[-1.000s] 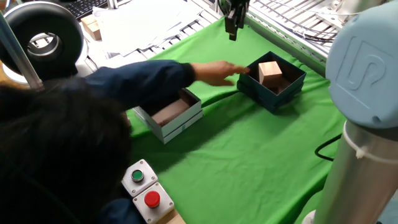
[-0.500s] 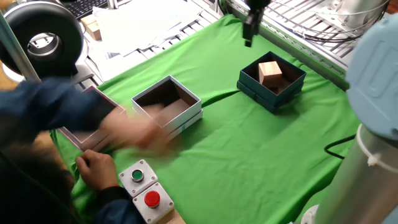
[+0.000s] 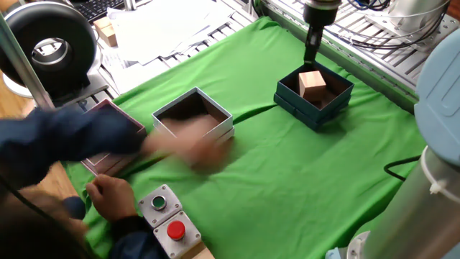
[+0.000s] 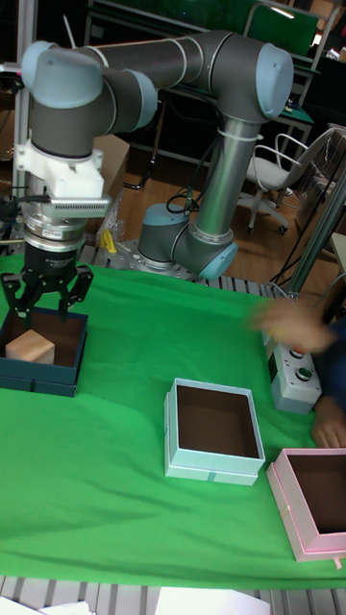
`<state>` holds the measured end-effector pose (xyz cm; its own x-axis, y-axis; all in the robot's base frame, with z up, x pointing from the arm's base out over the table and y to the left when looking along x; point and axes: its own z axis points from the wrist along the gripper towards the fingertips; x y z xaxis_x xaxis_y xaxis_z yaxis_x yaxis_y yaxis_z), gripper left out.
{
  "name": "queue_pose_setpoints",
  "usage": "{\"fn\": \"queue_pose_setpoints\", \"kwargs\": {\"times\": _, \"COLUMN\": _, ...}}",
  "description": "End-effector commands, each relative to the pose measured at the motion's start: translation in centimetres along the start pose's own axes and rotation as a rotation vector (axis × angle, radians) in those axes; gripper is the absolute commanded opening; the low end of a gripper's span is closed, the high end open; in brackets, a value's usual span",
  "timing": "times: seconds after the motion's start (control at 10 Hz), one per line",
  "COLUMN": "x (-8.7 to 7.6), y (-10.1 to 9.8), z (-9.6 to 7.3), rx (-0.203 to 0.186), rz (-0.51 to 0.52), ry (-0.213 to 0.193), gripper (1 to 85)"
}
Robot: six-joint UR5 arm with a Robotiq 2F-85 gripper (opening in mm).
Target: Move an object from one box to another
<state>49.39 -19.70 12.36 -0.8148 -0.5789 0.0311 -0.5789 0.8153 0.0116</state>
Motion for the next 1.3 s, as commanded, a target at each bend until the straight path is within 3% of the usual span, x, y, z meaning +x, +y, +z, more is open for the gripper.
{"fn": "queue_pose_setpoints", "kwargs": {"times": 0.0, "x": 0.7, "y": -0.4, "z": 1.5, "rx": -0.012, "rz": -0.16, "ry": -0.03, "gripper": 56.0}}
{"fn": "queue_pose_setpoints", "kwargs": {"times": 0.3, "x": 1.0, "y": -0.3, "z": 1.4, "rx": -0.034, "rz": -0.165, "ry": -0.028, "gripper": 59.3}}
{"fn": "queue_pose_setpoints", "kwargs": {"times": 0.4, "x": 1.4, "y": -0.8, "z": 1.5, "rx": -0.016, "rz": -0.163, "ry": -0.013, "gripper": 60.3}}
{"fn": "queue_pose_setpoints", "kwargs": {"times": 0.7, "x": 1.3, "y": -0.1, "z": 1.4, "rx": -0.041, "rz": -0.142, "ry": -0.019, "gripper": 62.0}}
{"fn": "queue_pose_setpoints", "kwargs": {"times": 1.2, "x": 1.9, "y": -0.5, "z": 1.5, "rx": -0.029, "rz": -0.086, "ry": 0.008, "gripper": 62.3}}
